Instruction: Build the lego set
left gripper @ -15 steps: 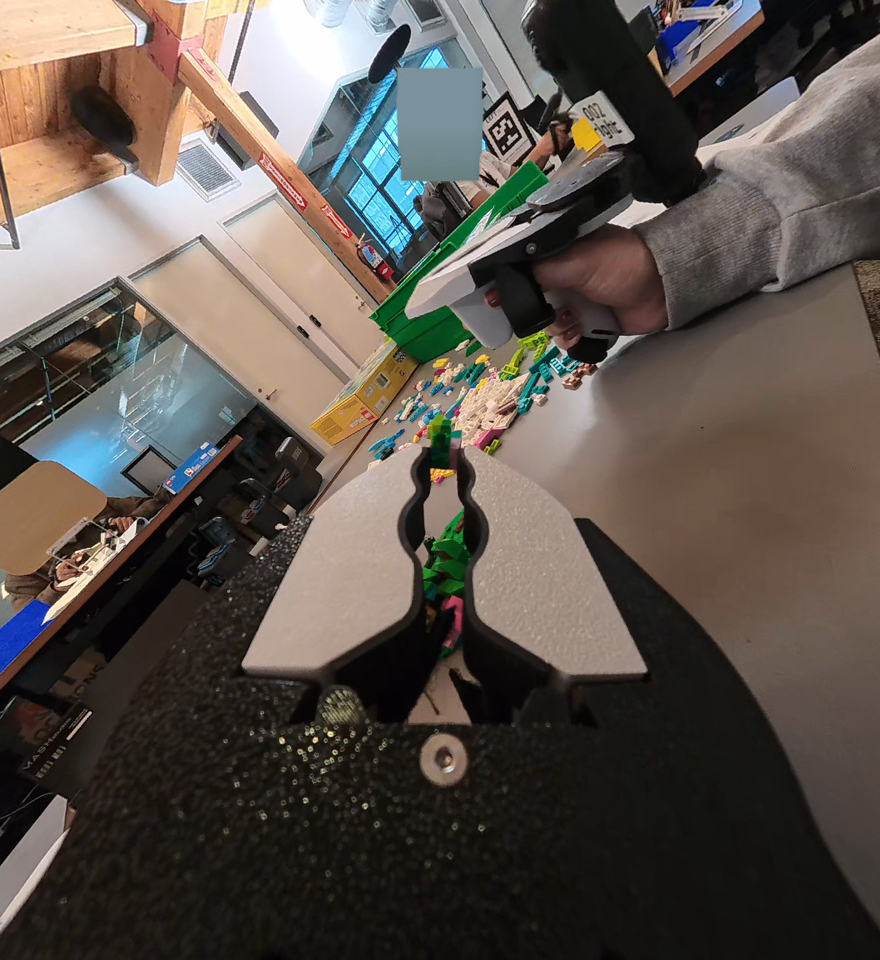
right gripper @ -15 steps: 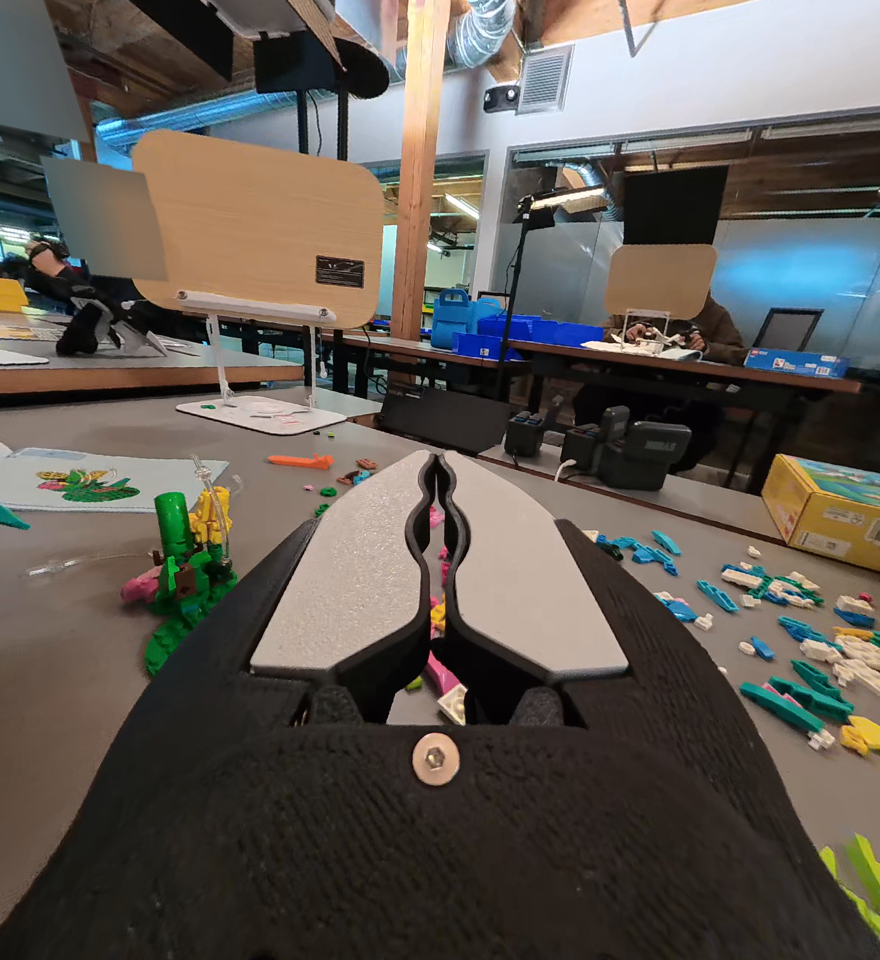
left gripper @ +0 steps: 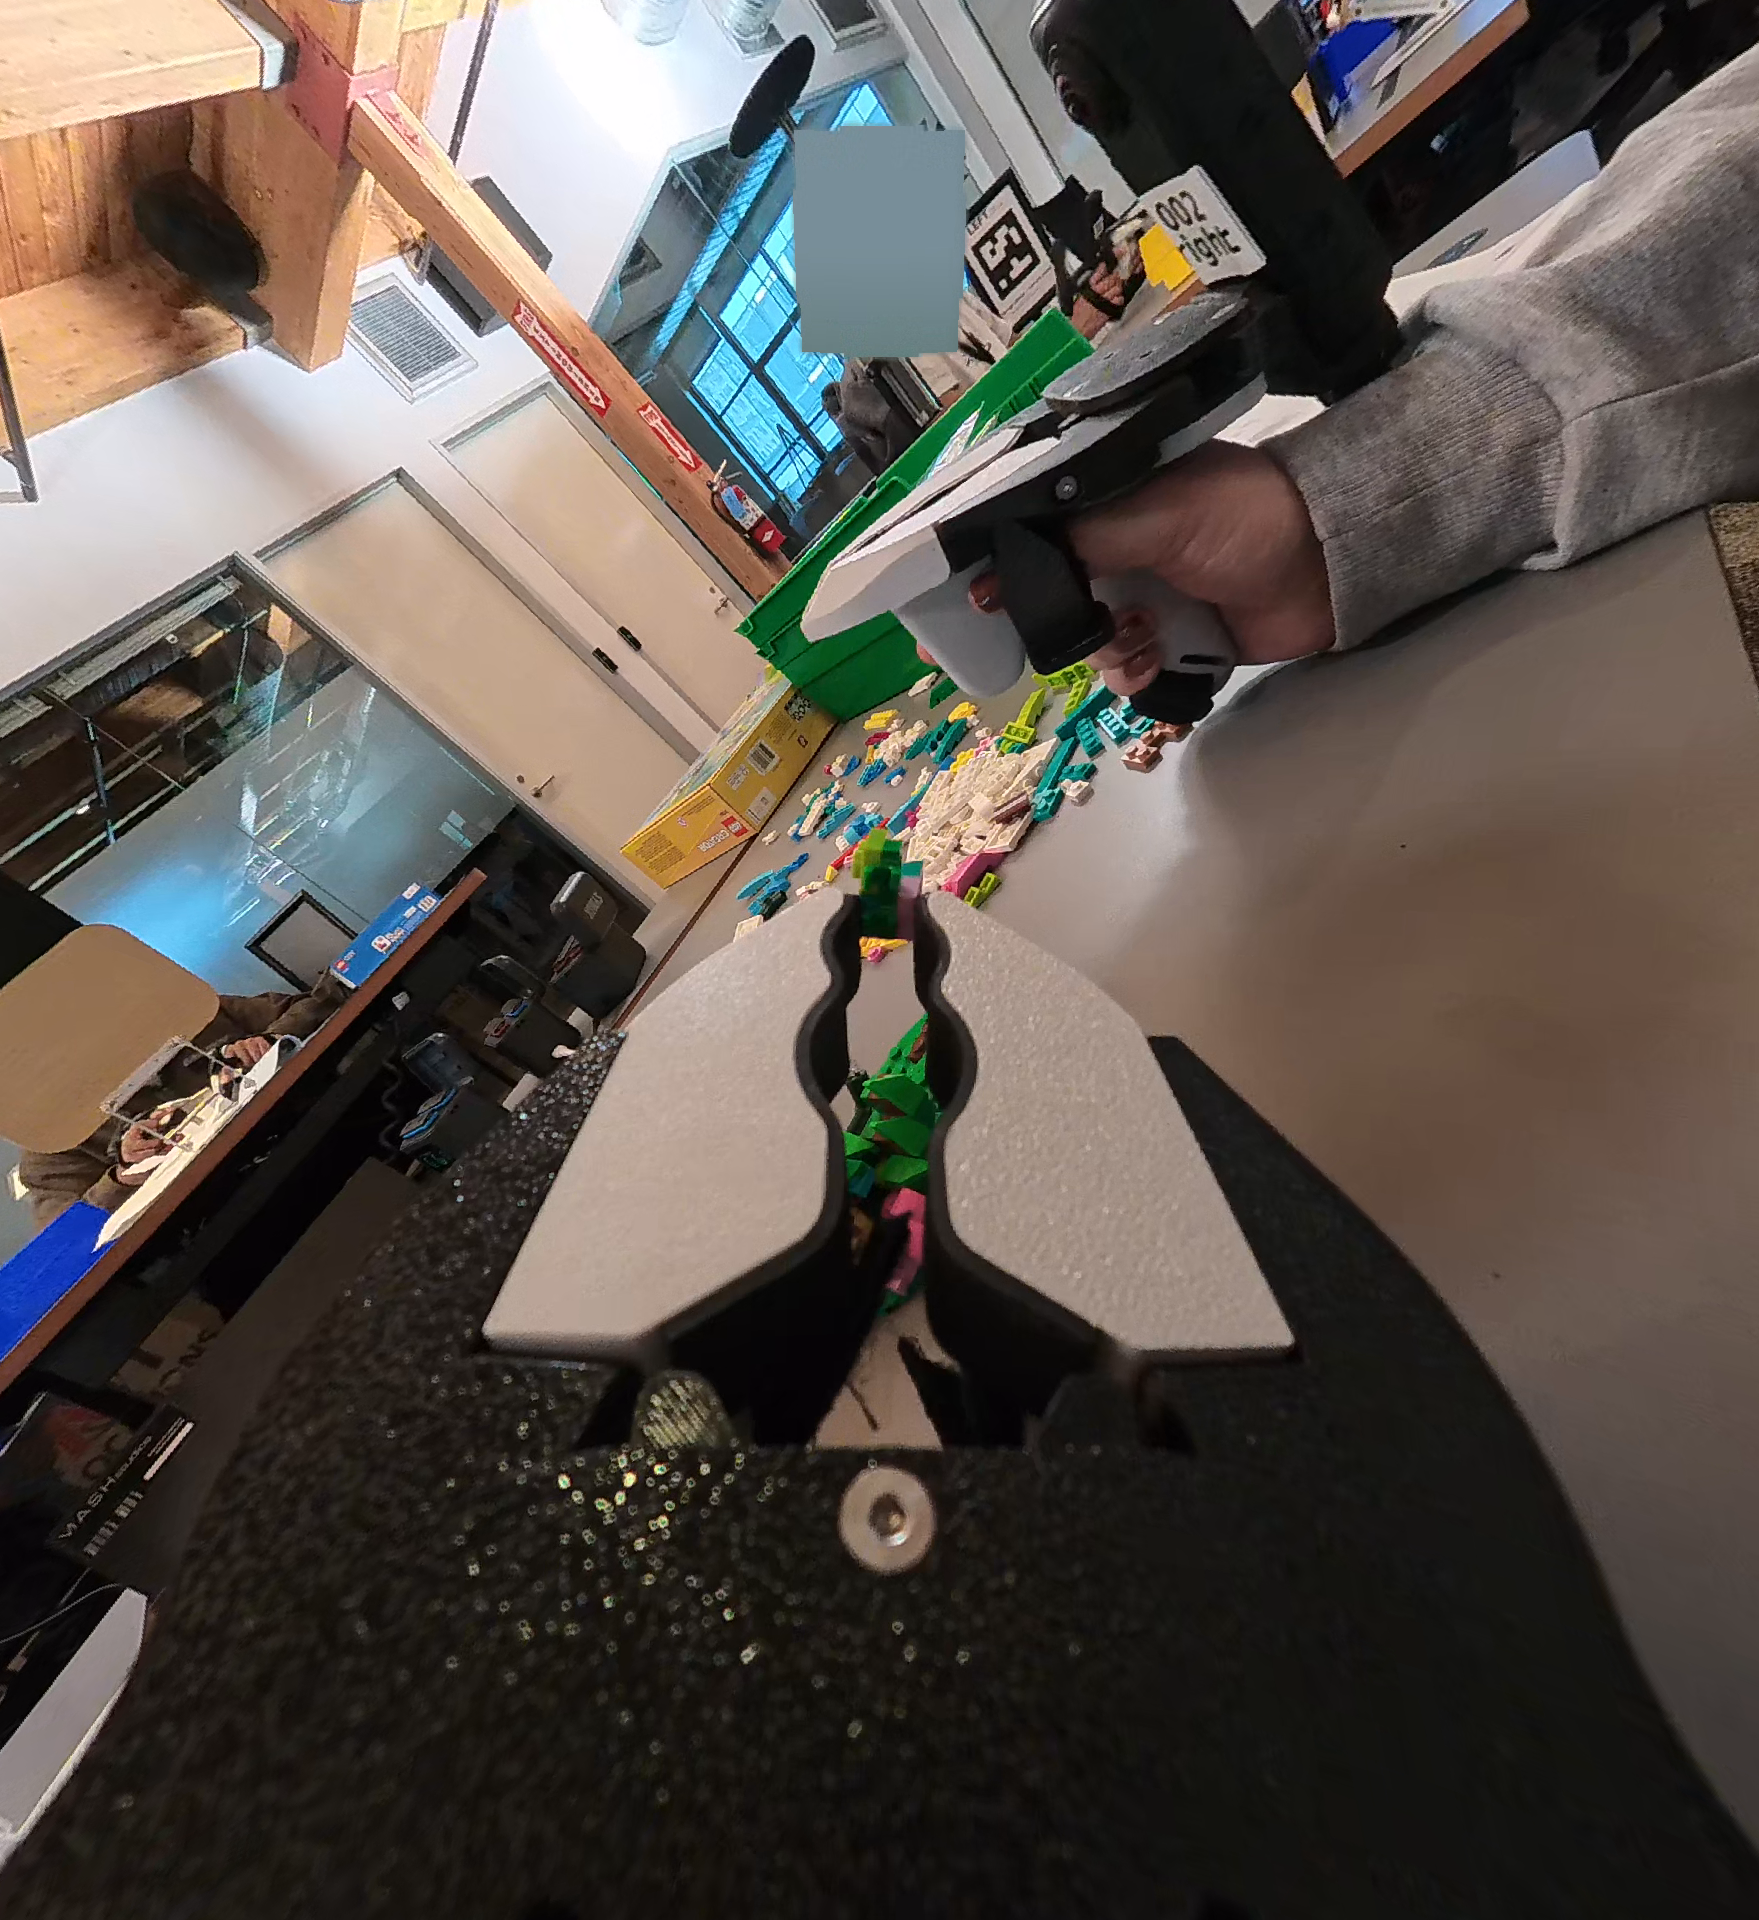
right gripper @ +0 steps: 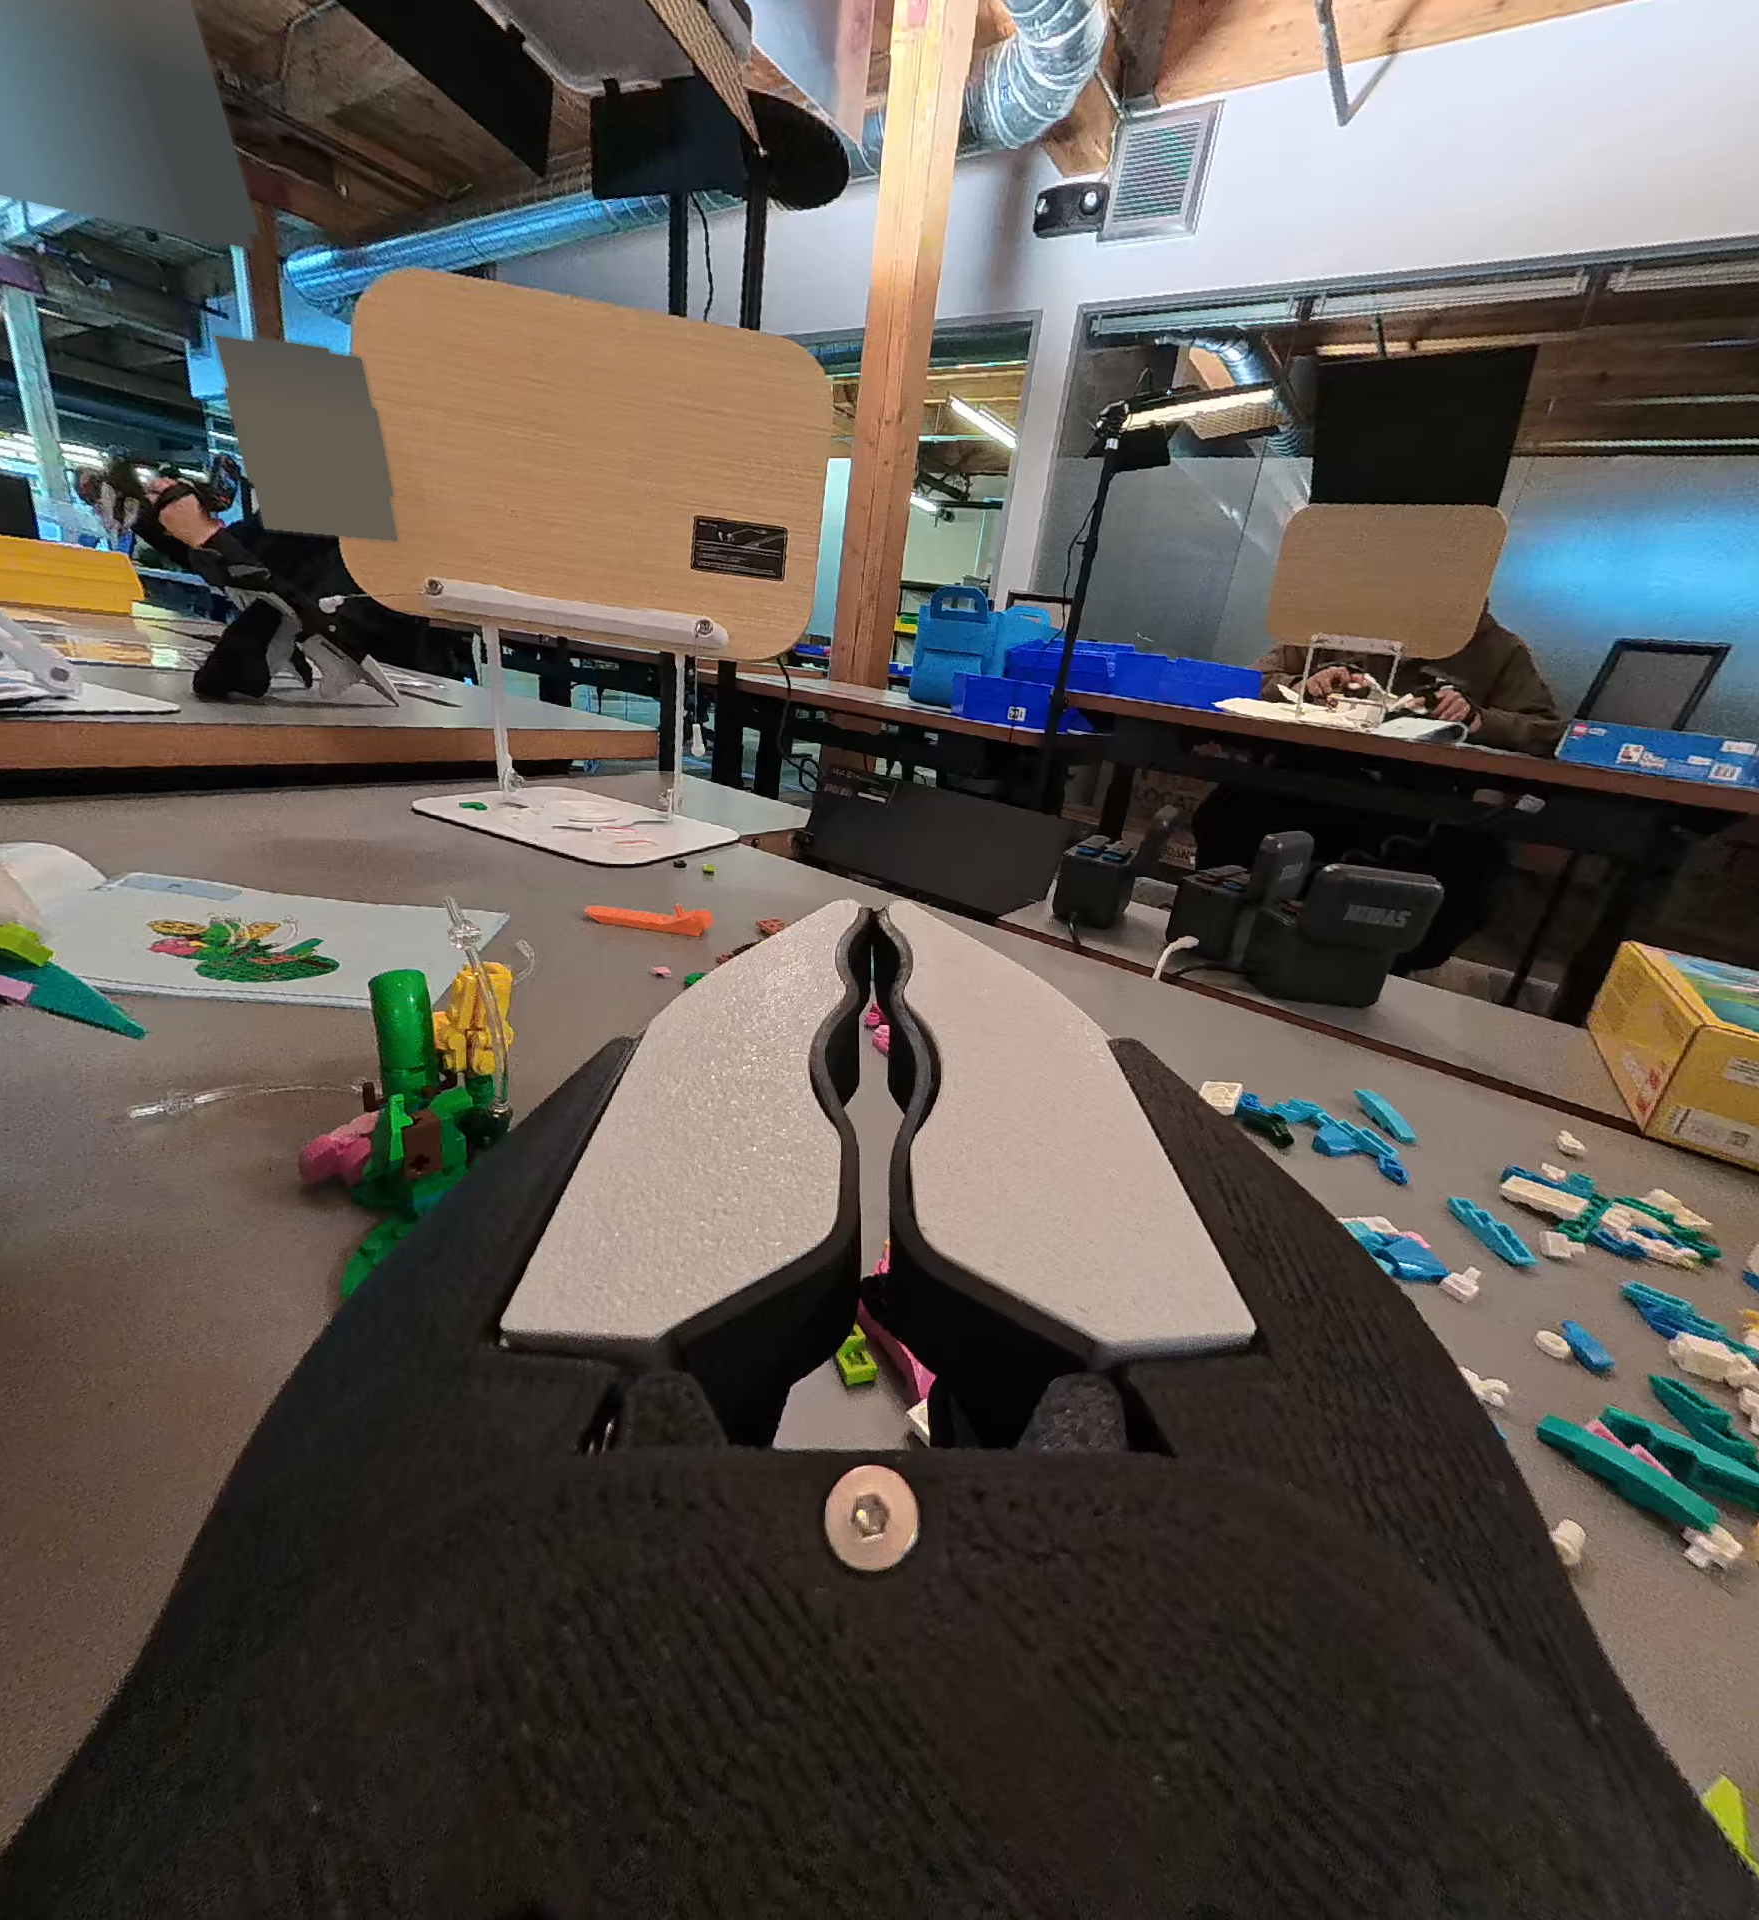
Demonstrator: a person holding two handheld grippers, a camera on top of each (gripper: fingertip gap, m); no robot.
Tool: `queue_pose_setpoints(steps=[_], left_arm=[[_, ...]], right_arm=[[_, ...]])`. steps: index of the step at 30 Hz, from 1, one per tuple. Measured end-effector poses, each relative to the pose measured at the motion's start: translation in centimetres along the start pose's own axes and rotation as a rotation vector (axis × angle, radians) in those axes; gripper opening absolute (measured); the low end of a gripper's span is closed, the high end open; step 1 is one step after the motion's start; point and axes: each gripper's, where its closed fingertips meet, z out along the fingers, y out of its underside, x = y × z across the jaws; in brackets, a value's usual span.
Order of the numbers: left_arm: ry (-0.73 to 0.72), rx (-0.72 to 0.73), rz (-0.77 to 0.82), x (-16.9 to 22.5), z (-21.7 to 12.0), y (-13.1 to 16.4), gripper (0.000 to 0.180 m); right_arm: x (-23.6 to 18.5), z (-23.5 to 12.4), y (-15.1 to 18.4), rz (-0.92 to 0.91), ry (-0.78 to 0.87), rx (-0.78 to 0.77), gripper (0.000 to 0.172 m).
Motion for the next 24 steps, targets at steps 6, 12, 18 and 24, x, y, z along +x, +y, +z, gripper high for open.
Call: queue_pose_setpoints(steps=[6, 12, 18, 24], left_arm=[[0.007, -0.001, -0.006, 0.0, 0.0, 0.1, 0.010], [0.007, -0.002, -0.002, 0.1, 0.0, 0.1, 0.010], [0.003, -0.005, -0.006, 0.0, -0.2, 0.2, 0.010], [0.000, -0.011, -0.003, -0.1, -0.2, 0.4, 0.010]], right_arm=[[-0.4, 0.1, 0.0, -0.010, -0.017, -0.002, 0.000], [-0.6, 0.1, 0.0, -0.009, -0.025, 0.000, 0.000], [2.5, -0.5, -1.8, 0.000, 0.058, 0.049, 0.000], [13.4, -4.8, -5.4, -0.121, 0.215, -0.137, 0.001]])
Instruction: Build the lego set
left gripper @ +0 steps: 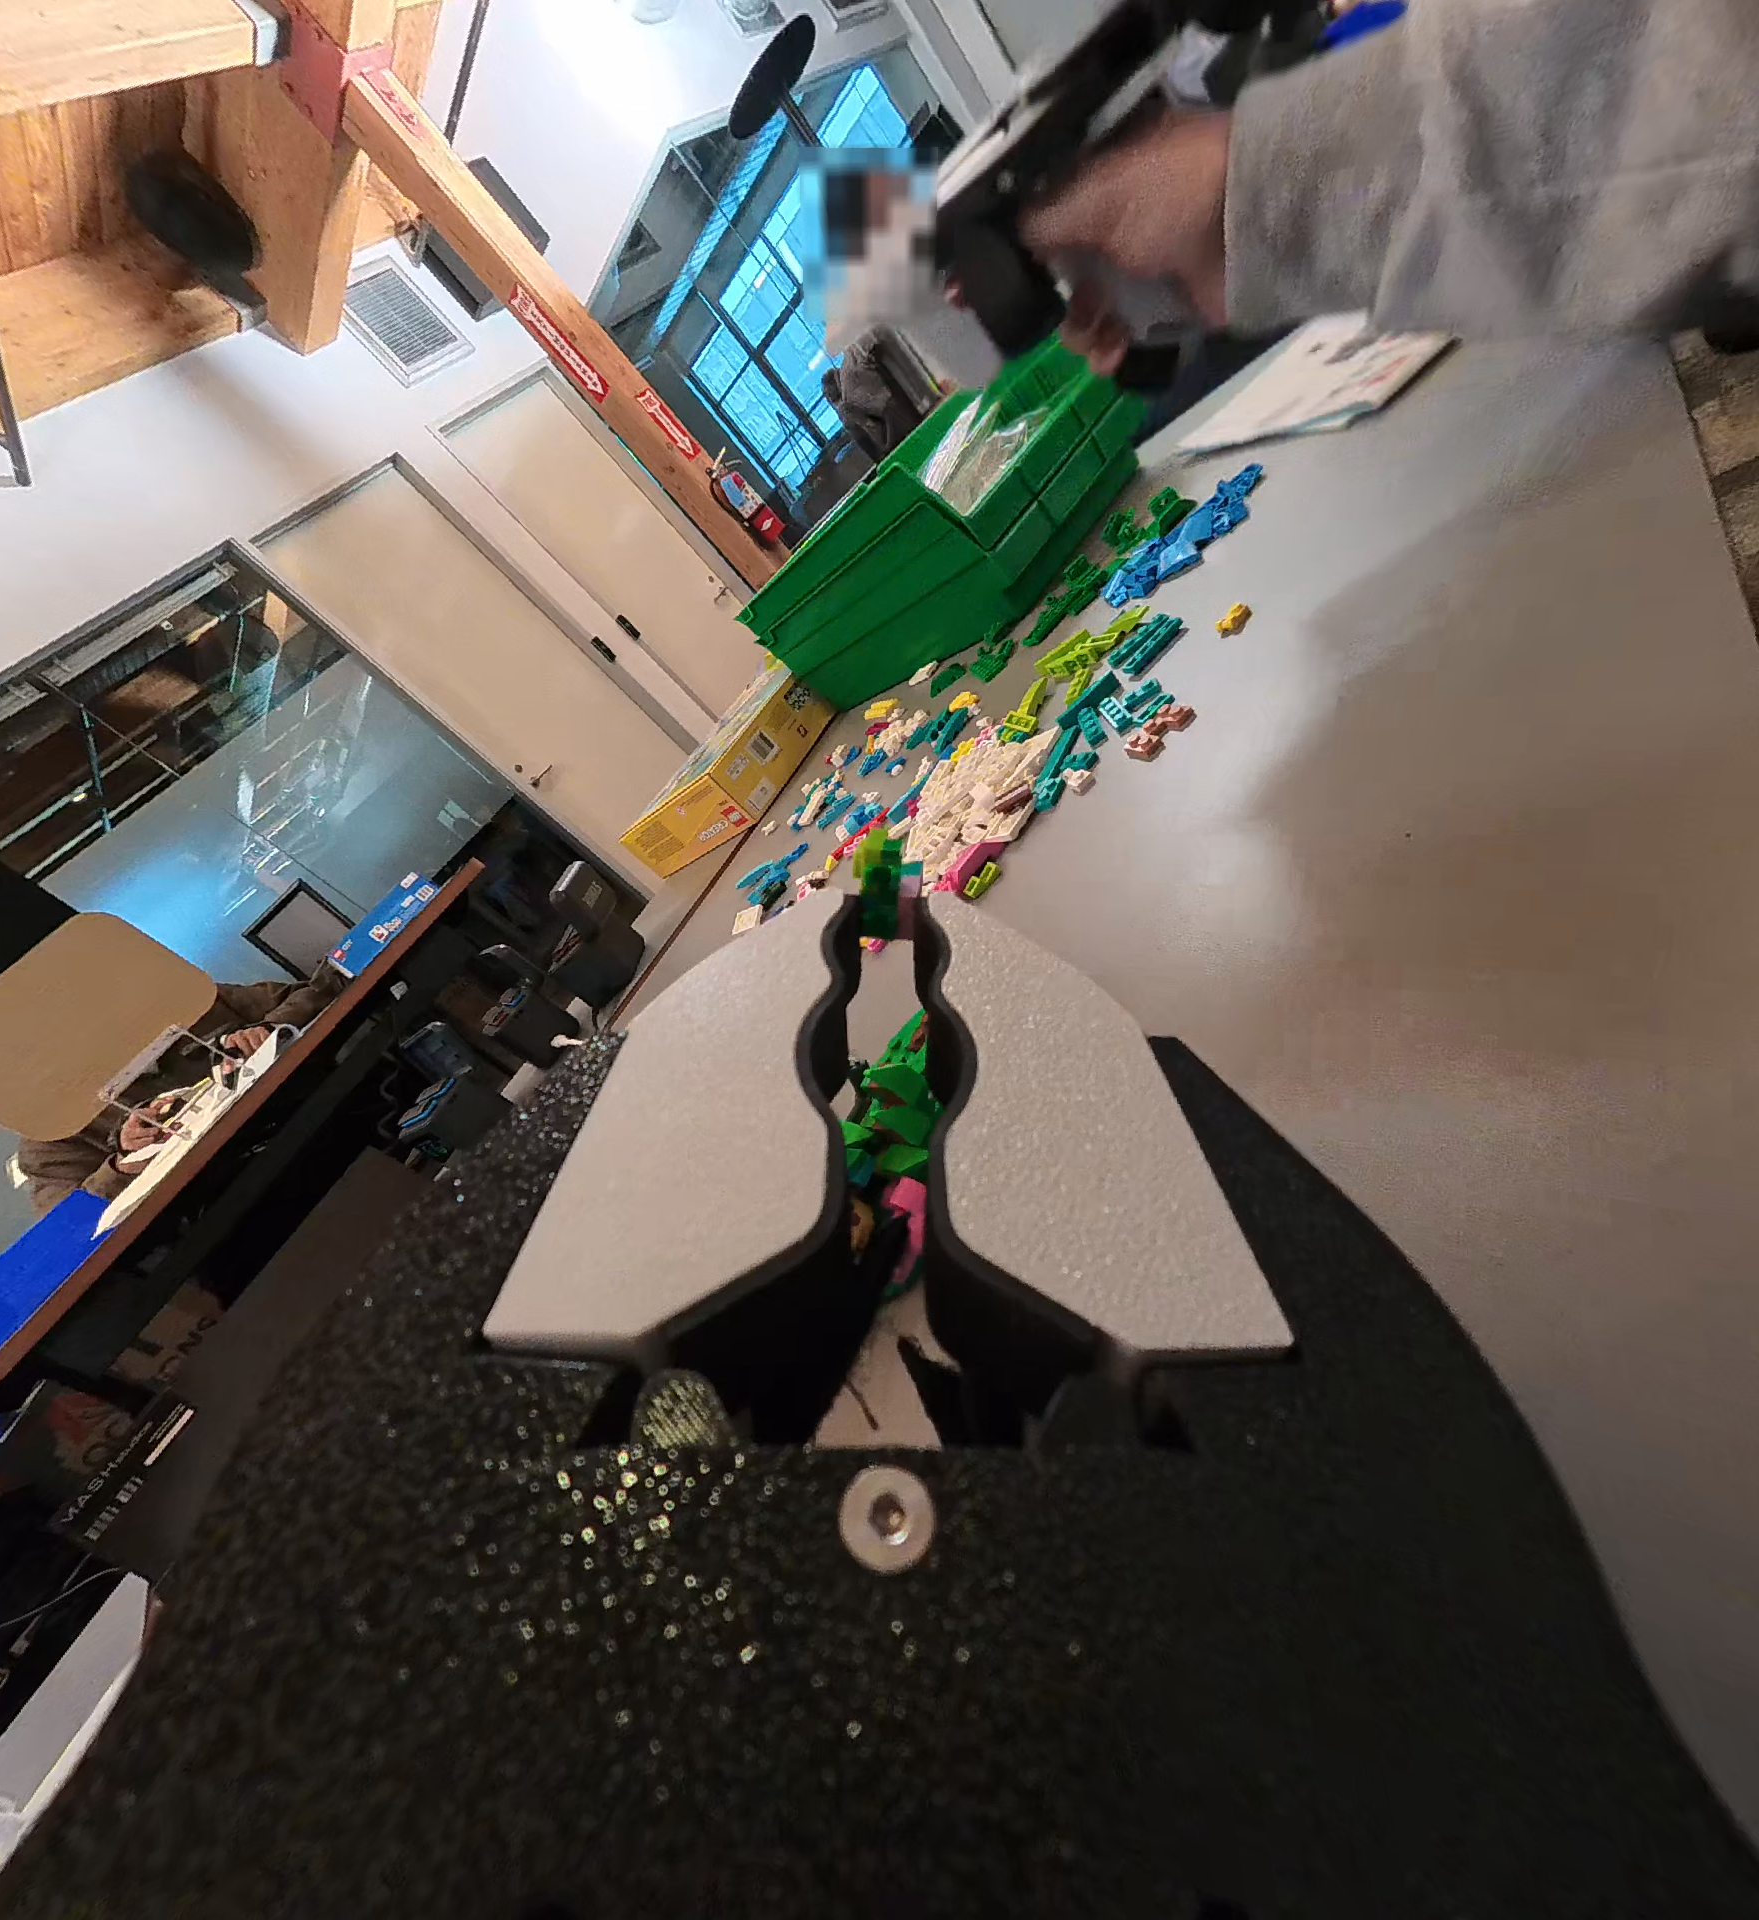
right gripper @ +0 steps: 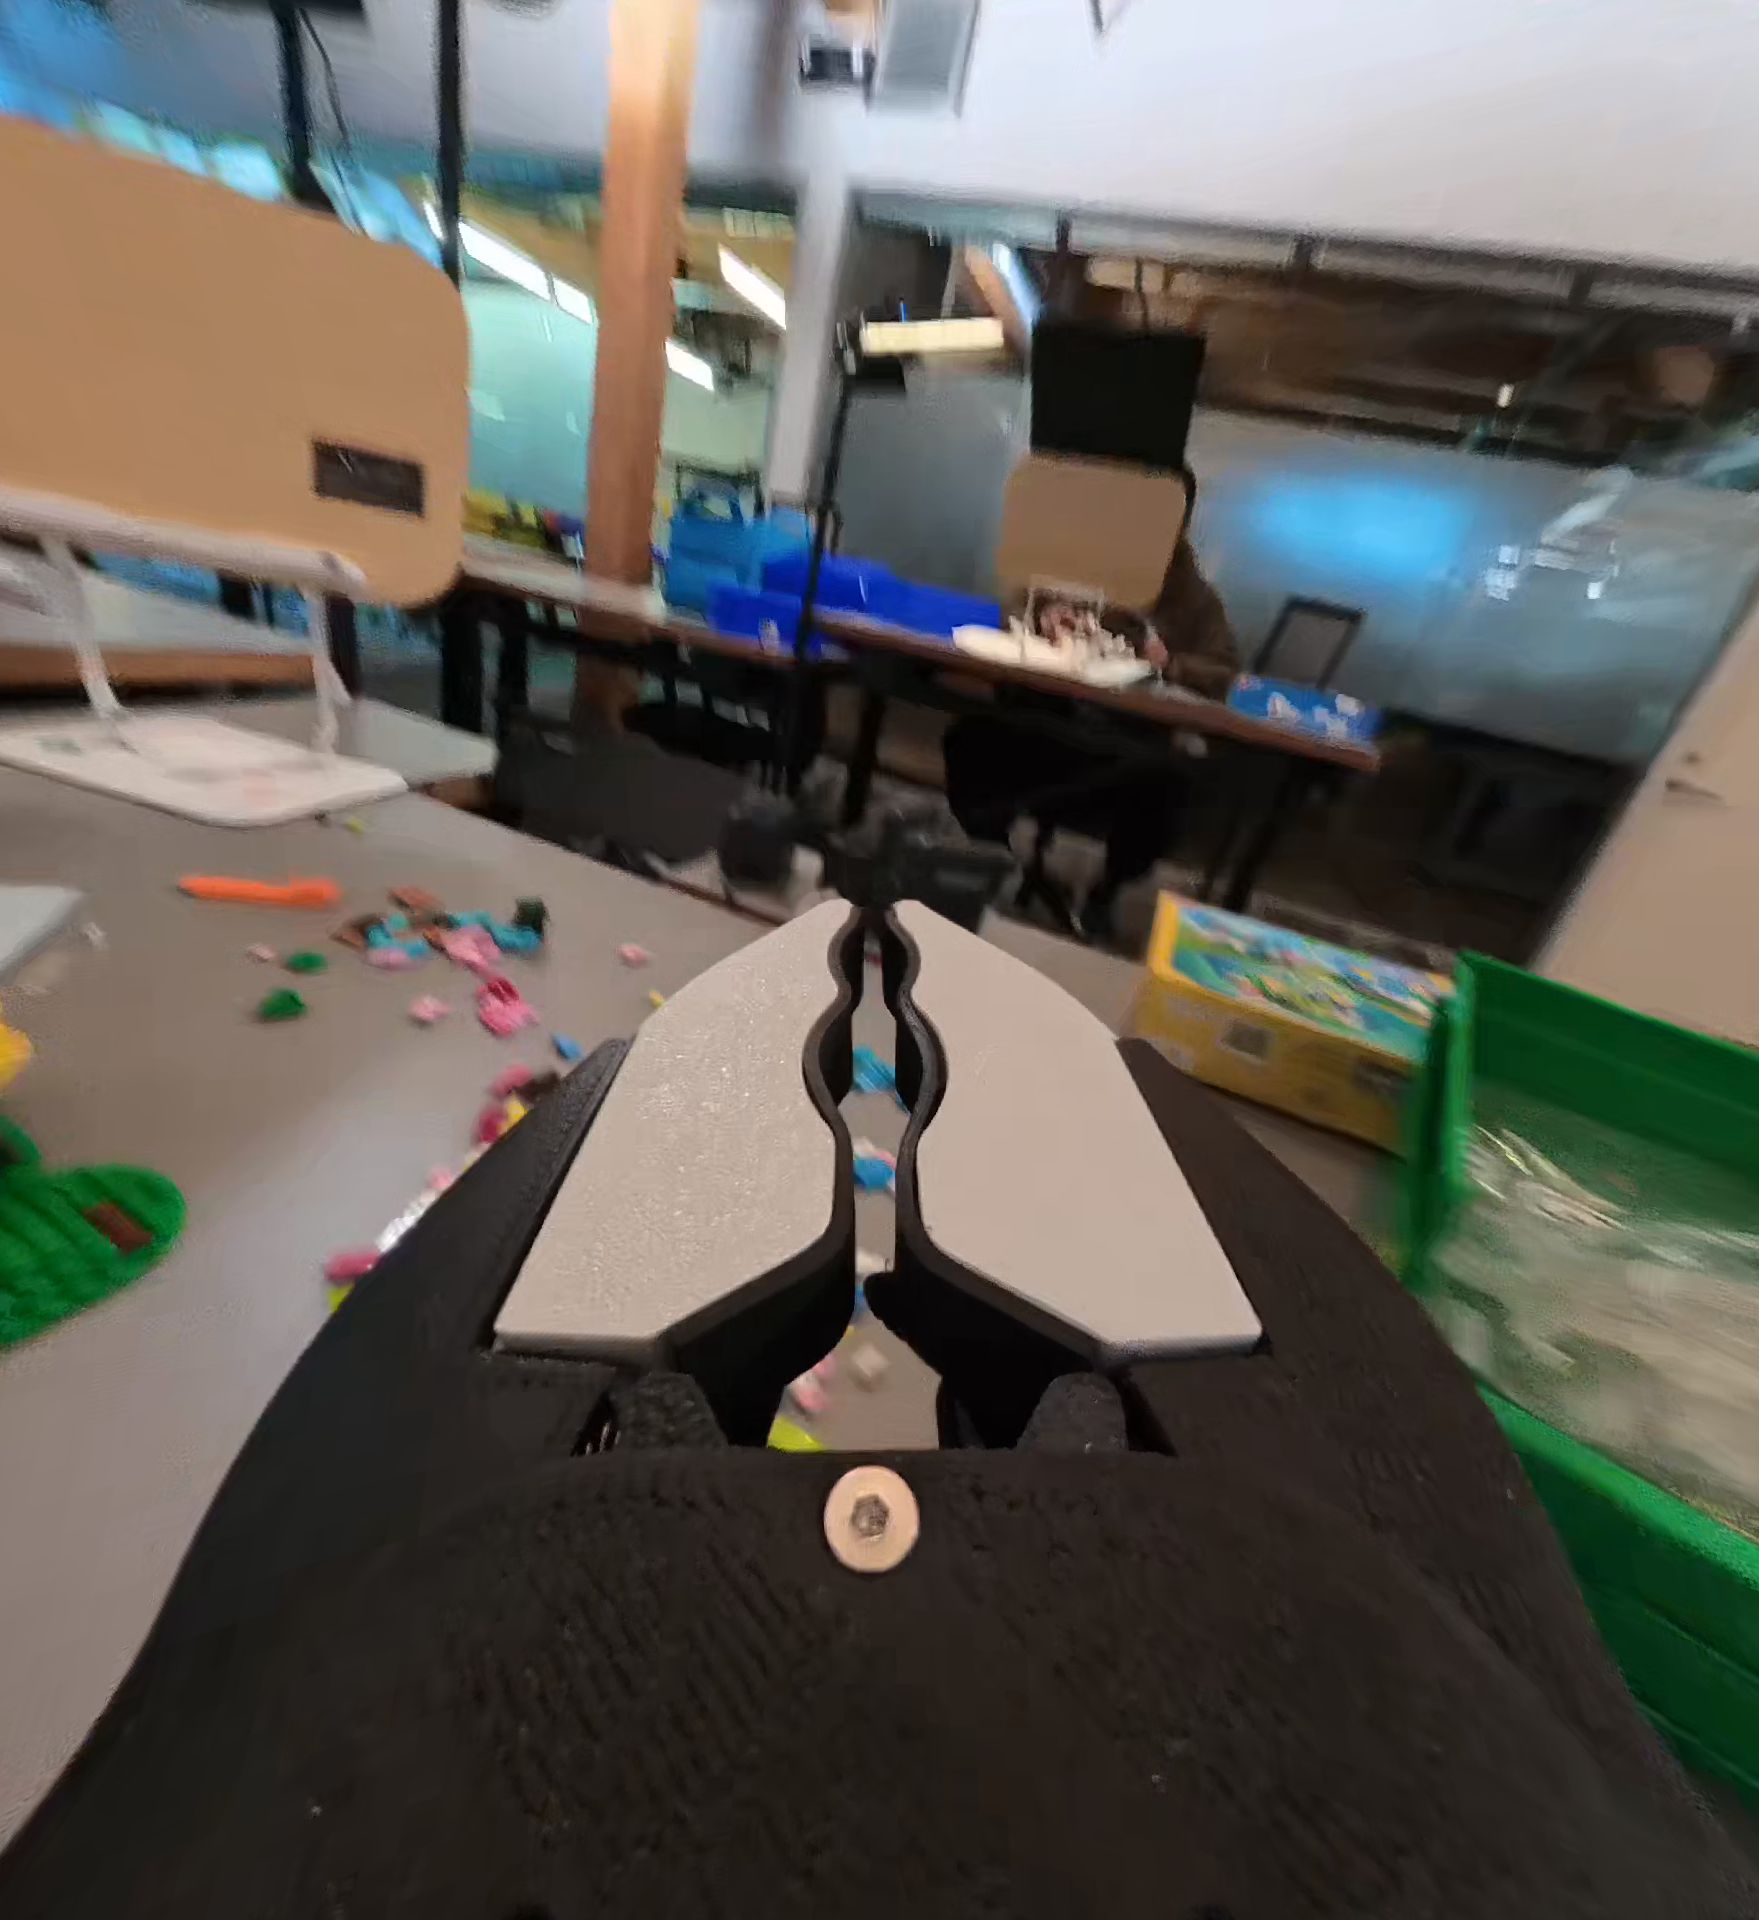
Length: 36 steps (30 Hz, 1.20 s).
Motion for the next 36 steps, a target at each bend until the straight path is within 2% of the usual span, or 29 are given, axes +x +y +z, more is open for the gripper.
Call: queue_pose_setpoints(steps=[2, 5, 8, 11, 15, 19, 24, 28, 36], left_arm=[[0.001, -0.006, 0.003, 0.0, 0.1, 0.1, 0.010], [-0.002, -0.011, 0.006, 0.0, 0.1, 0.2, 0.010], [-0.002, -0.013, 0.007, 0.0, 0.1, 0.3, 0.010], [-0.001, -0.014, 0.009, 0.0, 0.1, 0.3, 0.010], [-0.002, -0.017, 0.012, 0.0, 0.1, 0.4, 0.010], [-0.002, -0.017, 0.013, 0.1, 0.1, 0.4, 0.010], [-0.006, -0.017, 0.015, 0.0, 0.0, 0.4, 0.010], [-0.006, -0.017, 0.014, 0.0, 0.0, 0.5, 0.010], [-0.004, -0.019, 0.017, 0.1, -0.1, 0.5, 0.010]], right_arm=[[1.9, -1.2, 1.6, -0.042, -0.060, -0.187, 0.005], [1.4, -4.4, 5.7, -0.119, -0.299, -0.505, 0.016], [4.9, -6.9, 8.9, -0.227, -0.193, -0.702, 0.015], [7.8, -9.2, 11.5, -0.154, -0.104, -0.869, 0.014], [8.4, -12.0, 14.6, -0.132, -0.146, -1.031, 0.013], [8.2, -12.2, 16.1, -0.025, -0.155, -1.060, 0.012], [9.7, -12.6, 17.9, -0.127, -0.079, -1.138, 0.001], [8.4, -11.8, 18.2, -0.080, -0.135, -1.120, 0.001], [7.4, -12.0, 19.1, -0.111, -0.181, -1.181, 0.000]])
